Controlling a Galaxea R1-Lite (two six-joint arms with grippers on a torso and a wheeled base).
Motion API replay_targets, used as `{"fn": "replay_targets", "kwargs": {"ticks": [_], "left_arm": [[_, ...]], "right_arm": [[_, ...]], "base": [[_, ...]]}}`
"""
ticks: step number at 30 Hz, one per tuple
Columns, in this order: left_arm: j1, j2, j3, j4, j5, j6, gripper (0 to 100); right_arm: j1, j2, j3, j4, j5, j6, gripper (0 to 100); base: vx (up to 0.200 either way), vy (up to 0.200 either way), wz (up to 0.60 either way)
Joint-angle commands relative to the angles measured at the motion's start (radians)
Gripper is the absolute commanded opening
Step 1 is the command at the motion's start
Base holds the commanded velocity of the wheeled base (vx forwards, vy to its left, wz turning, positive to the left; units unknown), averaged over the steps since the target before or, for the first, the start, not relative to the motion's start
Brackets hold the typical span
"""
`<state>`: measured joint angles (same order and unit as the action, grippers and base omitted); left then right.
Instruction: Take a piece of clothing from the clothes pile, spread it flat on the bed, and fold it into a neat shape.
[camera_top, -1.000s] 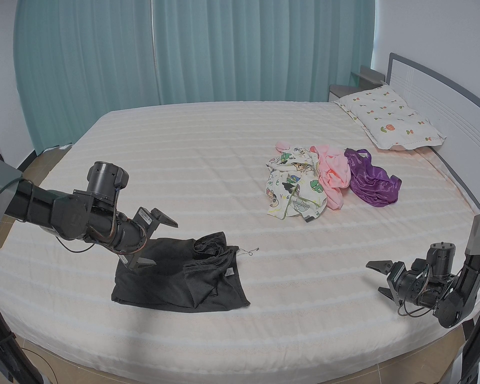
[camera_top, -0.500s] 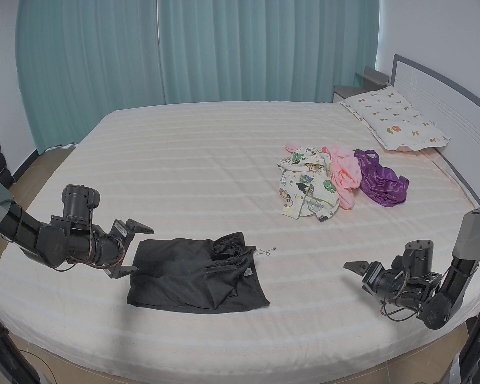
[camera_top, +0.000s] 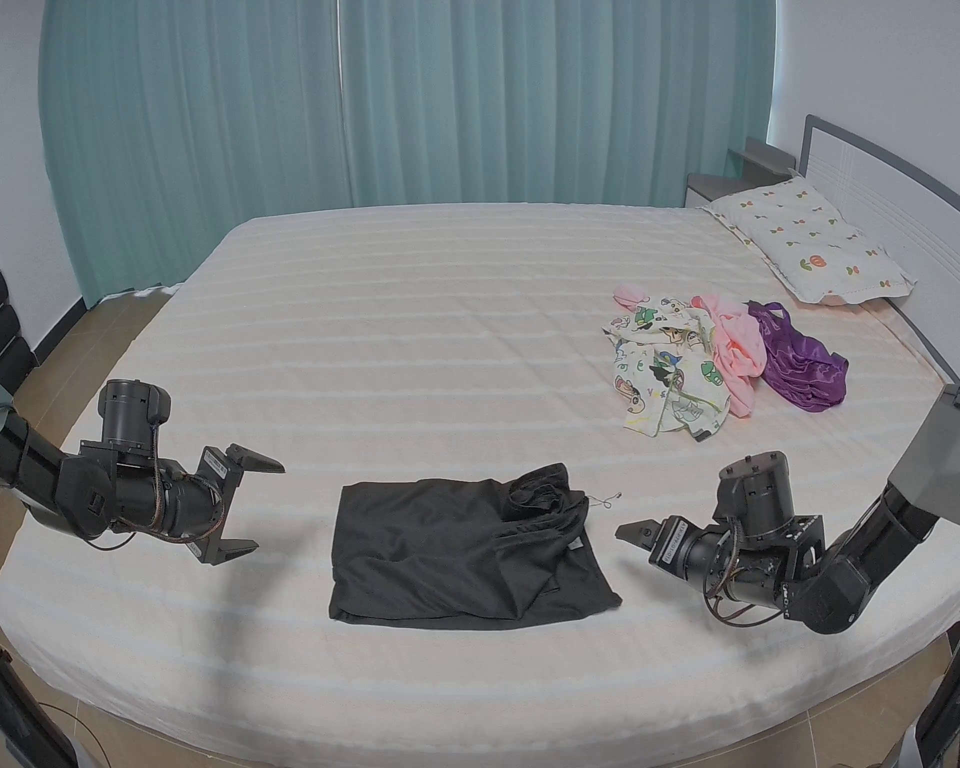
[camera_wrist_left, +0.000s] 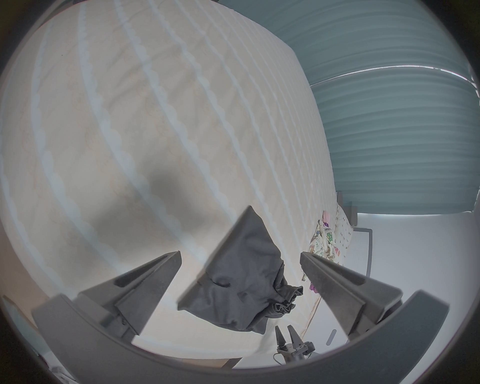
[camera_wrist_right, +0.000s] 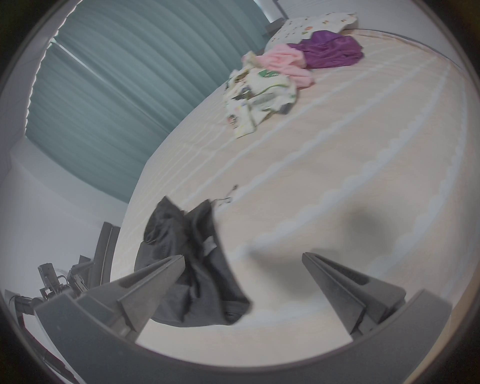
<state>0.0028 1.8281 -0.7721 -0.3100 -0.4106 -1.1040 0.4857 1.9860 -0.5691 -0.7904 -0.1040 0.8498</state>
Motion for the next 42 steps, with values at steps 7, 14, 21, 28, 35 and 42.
{"fn": "replay_targets", "kwargs": {"ticks": [7,14,21,28,35,42], "left_arm": [[0.017,0.019,0.020,-0.003,-0.056,0.003,100],[0.020,0.025,0.019,-0.004,-0.054,0.004,100],[0.026,0.026,0.017,-0.004,-0.054,0.004,100],[0.026,0.030,0.017,-0.004,-0.054,0.004,100],[0.026,0.039,0.016,-0.004,-0.054,0.004,100],[0.026,0.050,0.013,-0.004,-0.054,0.004,100]], "right_arm": [[0.143,0.040,-0.256,0.203,-0.080,-0.018,100],[0.157,0.146,-0.371,0.353,-0.197,-0.057,100],[0.152,0.151,-0.376,0.361,-0.241,-0.083,100],[0.073,0.117,-0.313,0.395,-0.258,-0.097,100],[0.020,0.028,-0.202,0.390,-0.237,-0.086,100],[-0.012,-0.030,-0.120,0.355,-0.123,-0.064,100]], "base": [[0.000,0.143,0.00],[0.000,0.000,0.00],[0.000,0.000,0.00],[0.000,0.000,0.00],[0.000,0.000,0.00],[0.000,0.000,0.00]]}}
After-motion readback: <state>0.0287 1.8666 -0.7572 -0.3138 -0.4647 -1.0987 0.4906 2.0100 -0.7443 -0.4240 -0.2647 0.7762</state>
